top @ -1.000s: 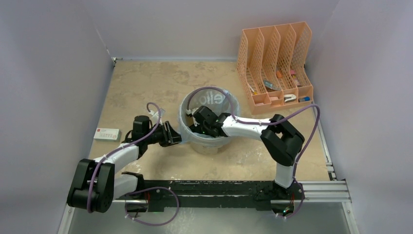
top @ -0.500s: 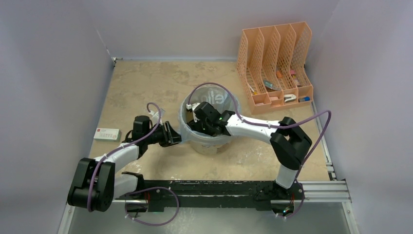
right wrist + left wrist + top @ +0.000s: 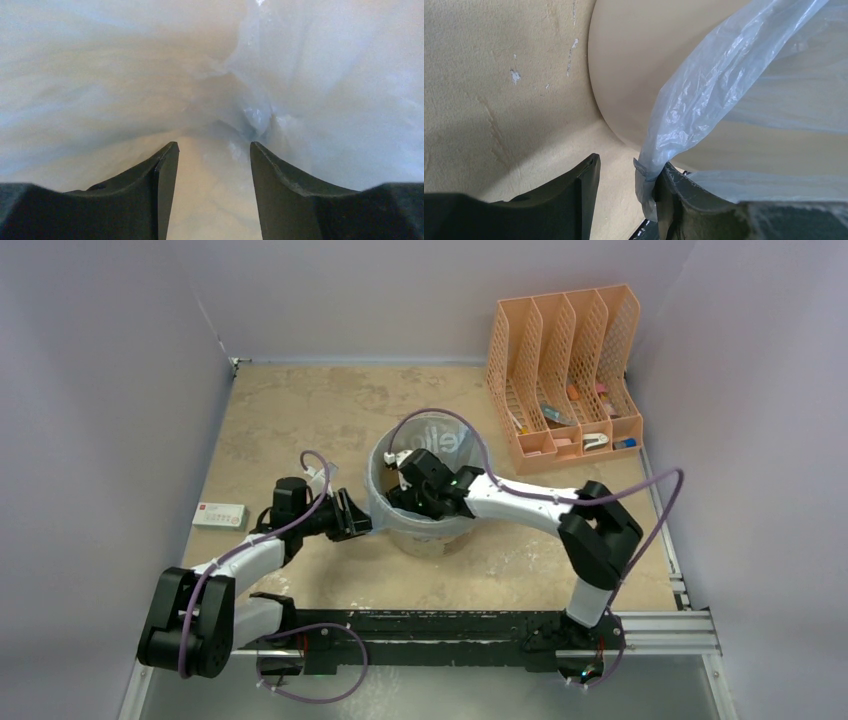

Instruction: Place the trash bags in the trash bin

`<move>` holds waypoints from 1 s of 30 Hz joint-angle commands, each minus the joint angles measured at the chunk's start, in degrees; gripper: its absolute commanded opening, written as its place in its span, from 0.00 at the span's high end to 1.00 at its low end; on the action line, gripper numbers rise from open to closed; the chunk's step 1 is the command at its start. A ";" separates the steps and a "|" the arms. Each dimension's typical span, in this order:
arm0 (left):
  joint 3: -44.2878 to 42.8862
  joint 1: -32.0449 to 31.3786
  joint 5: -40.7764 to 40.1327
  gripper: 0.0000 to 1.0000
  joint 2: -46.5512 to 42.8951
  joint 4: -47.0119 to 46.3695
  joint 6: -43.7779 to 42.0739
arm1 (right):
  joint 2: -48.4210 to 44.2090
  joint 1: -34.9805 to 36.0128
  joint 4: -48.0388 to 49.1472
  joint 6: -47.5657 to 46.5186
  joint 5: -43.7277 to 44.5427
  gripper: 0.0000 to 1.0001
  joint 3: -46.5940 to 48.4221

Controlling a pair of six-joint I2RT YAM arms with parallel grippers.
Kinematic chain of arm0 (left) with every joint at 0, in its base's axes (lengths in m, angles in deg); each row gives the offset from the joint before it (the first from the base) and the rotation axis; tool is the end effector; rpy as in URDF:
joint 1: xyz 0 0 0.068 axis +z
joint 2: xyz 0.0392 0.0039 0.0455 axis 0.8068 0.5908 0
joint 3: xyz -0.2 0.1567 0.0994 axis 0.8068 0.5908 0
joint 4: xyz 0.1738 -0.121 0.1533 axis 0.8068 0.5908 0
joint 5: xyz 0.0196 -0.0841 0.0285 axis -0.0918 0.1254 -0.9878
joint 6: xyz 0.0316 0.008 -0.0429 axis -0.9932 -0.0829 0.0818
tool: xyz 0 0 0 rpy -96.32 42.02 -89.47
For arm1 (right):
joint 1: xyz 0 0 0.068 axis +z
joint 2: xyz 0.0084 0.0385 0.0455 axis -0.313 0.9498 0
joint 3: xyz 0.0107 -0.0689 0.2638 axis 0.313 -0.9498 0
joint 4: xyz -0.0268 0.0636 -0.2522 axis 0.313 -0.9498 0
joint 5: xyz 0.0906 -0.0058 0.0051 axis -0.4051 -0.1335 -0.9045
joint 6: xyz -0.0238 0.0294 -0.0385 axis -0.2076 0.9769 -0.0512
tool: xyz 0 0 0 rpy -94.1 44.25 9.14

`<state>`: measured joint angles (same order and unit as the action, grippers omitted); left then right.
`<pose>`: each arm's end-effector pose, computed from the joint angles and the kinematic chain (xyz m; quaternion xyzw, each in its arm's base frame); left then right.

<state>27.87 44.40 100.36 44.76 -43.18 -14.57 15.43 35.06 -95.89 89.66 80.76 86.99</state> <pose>0.1946 -0.0563 0.1486 -0.0773 0.8511 -0.4653 0.2305 0.2305 0.3118 0.2023 -0.2842 0.8942 0.2191 0.2678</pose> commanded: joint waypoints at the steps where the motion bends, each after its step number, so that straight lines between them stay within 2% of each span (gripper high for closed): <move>1: -2.11 0.33 -0.50 0.58 -0.87 -0.15 -1.58 | -10.45 0.32 -2.47 1.20 2.15 0.40 4.55; 10: -2.48 0.33 -3.28 0.48 -3.94 2.90 -1.20 | -23.40 0.29 -0.38 2.29 9.05 0.29 6.19; 13: -2.53 0.33 -4.38 0.44 -5.27 4.16 -0.88 | -28.36 0.23 2.55 2.32 15.43 0.25 5.98; 16: -3.15 0.33 -6.32 0.39 -6.91 7.02 -0.53 | -32.50 -0.18 3.98 3.76 27.51 0.19 5.03; 19: -3.28 0.33 -8.94 0.34 -9.89 9.77 0.47 | -35.65 -5.35 3.93 6.86 34.67 0.12 2.76; 22: -3.86 0.33 -13.19 0.21 -14.26 14.69 1.82 | -39.68 -19.19 4.92 10.54 25.54 0.12 -1.23; 24: -5.25 0.33 -16.69 0.16 -17.47 18.70 2.22 | -42.73 -25.90 8.28 11.68 20.68 0.11 -5.77; 30: -11.51 0.33 -26.03 0.12 -27.73 29.81 1.79 | -45.24 -34.23 14.05 19.22 11.41 0.11 -18.99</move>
<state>22.45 44.40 81.95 22.62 -20.58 -12.53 -29.55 3.02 -88.13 102.84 100.36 73.96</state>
